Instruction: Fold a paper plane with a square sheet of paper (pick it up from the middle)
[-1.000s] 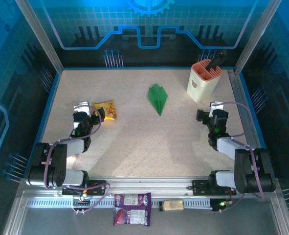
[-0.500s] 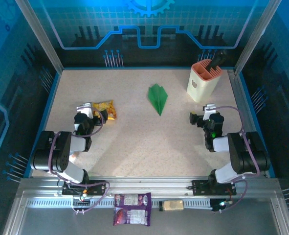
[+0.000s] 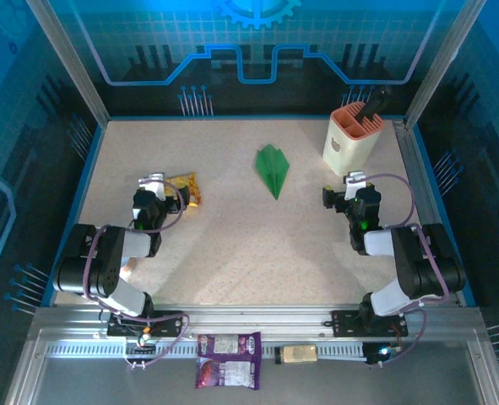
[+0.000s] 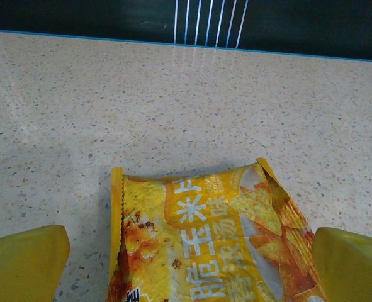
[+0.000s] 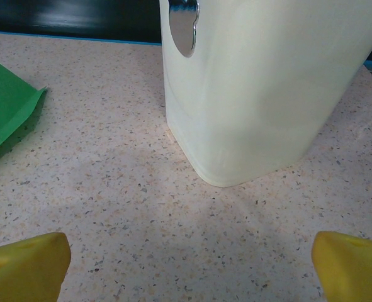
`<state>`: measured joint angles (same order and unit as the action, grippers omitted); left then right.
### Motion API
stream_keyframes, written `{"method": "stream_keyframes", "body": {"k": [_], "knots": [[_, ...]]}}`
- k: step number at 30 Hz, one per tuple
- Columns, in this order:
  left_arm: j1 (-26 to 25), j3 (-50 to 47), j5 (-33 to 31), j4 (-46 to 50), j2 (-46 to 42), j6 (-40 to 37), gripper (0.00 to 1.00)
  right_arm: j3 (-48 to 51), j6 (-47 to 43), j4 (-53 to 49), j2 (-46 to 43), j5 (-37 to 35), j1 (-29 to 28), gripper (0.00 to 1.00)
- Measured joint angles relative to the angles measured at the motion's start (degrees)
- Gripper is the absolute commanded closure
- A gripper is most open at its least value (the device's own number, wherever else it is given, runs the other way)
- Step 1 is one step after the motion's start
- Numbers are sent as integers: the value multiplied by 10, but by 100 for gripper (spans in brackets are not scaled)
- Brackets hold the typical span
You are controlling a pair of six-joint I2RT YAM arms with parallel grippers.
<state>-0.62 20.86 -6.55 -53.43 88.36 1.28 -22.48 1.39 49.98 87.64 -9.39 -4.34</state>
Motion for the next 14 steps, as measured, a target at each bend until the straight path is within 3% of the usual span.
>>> {"method": "stream_keyframes", "body": {"k": [14], "knots": [[0,4,4,12,2,-2,0,0,0,0,0,-3,0,1]]}}
